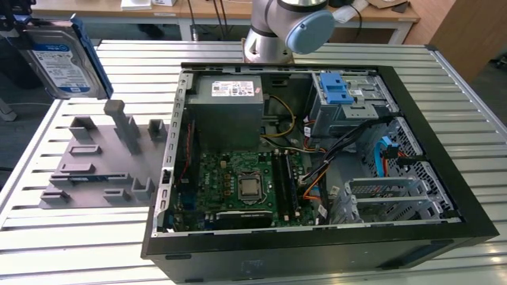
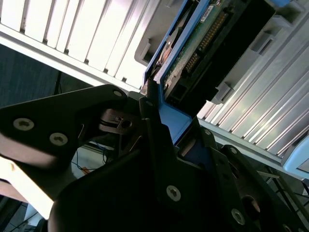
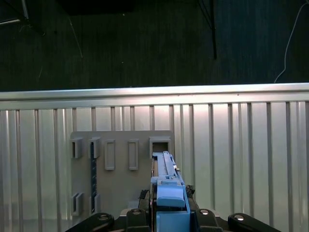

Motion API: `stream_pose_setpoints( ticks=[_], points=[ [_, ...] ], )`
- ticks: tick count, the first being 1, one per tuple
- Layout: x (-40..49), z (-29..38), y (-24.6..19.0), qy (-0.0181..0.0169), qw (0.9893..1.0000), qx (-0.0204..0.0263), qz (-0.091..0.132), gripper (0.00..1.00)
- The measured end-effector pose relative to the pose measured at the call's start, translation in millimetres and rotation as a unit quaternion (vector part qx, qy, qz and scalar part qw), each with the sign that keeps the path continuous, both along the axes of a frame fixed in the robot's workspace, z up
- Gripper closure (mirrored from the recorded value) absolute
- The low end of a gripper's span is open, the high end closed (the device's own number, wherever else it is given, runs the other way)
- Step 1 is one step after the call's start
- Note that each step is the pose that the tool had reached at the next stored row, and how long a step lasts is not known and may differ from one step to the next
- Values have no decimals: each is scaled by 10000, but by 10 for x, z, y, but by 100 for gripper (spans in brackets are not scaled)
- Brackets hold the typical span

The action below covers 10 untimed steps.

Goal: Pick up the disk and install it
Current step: 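Pick up the disk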

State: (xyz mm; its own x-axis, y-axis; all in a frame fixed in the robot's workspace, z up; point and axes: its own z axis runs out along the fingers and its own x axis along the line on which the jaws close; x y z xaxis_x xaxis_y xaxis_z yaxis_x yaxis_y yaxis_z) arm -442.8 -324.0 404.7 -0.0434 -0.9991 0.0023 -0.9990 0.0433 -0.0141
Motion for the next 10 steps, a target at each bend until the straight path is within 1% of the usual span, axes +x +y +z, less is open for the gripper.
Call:
stream_pose_setpoints(
  ticks=[10],
  points=[
    [0, 58, 0, 0, 10000, 0, 0, 64]
  ],
)
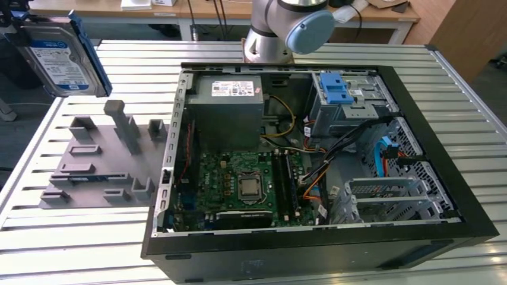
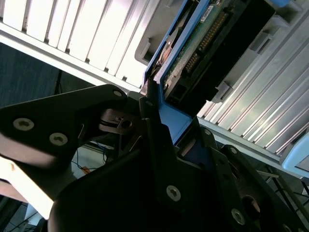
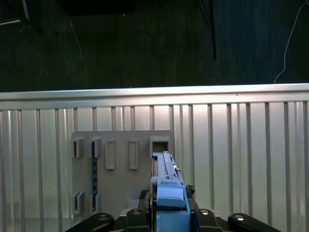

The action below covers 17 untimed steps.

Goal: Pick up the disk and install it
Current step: 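Pick up the disk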

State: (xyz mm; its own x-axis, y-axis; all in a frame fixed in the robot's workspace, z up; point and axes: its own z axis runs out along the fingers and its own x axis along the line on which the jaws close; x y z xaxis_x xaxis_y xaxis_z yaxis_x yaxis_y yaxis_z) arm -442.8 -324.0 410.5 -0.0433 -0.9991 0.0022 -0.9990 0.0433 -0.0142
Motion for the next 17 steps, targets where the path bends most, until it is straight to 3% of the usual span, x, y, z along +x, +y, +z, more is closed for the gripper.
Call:
stream_pose_setpoints(
  ticks=[17],
  points=[
    [0, 114, 1, 0, 10000, 0, 0, 64]
  ],
)
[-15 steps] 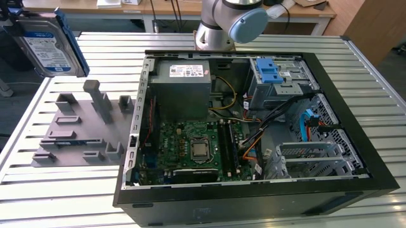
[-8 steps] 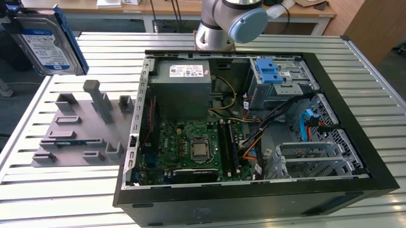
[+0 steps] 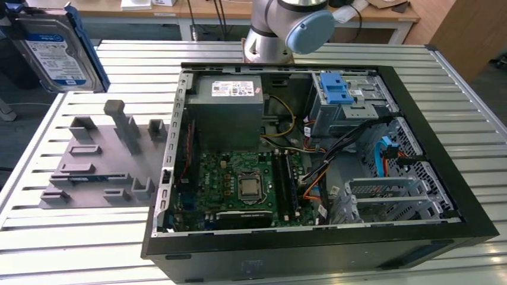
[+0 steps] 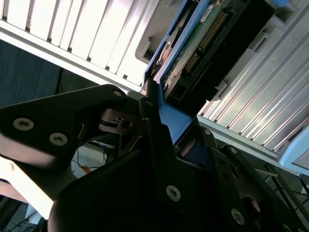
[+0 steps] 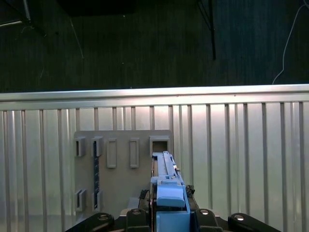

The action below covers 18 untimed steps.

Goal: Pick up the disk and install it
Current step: 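Pick up the disk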

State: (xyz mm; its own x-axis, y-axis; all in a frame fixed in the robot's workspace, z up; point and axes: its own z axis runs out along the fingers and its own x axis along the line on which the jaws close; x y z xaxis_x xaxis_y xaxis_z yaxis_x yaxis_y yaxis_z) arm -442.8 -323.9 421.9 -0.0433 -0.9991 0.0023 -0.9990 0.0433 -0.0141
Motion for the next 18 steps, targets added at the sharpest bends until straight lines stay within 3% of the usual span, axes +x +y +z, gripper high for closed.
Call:
stream_pose_setpoints(
  ticks=[18],
  points=[
    [0, 78, 5, 0, 10000, 0, 0, 64]
  ],
)
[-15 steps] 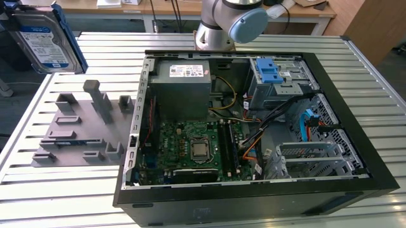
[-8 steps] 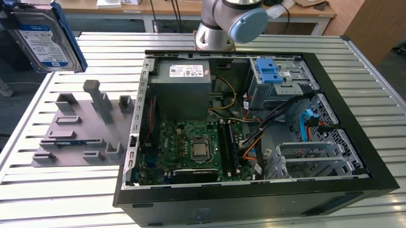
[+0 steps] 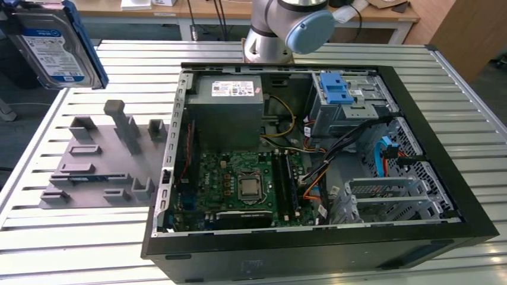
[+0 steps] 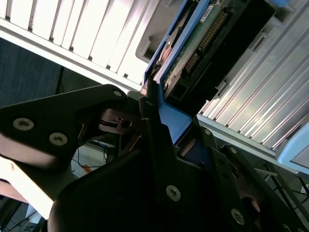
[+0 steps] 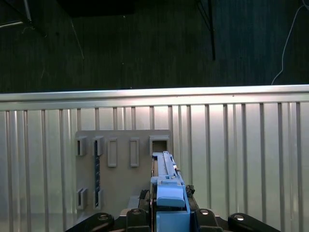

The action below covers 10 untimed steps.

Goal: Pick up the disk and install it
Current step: 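Pick up the disk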

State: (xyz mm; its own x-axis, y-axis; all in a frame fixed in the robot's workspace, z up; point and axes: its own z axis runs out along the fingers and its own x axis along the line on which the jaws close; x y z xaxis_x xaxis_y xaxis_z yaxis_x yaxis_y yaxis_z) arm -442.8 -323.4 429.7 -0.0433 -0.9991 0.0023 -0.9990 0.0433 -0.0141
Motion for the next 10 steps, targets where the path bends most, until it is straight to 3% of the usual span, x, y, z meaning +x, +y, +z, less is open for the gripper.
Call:
stream_pose_setpoints(
  ticks=[10],
  points=[
    [0, 60, 2, 0, 10000, 0, 0, 64]
  ],
)
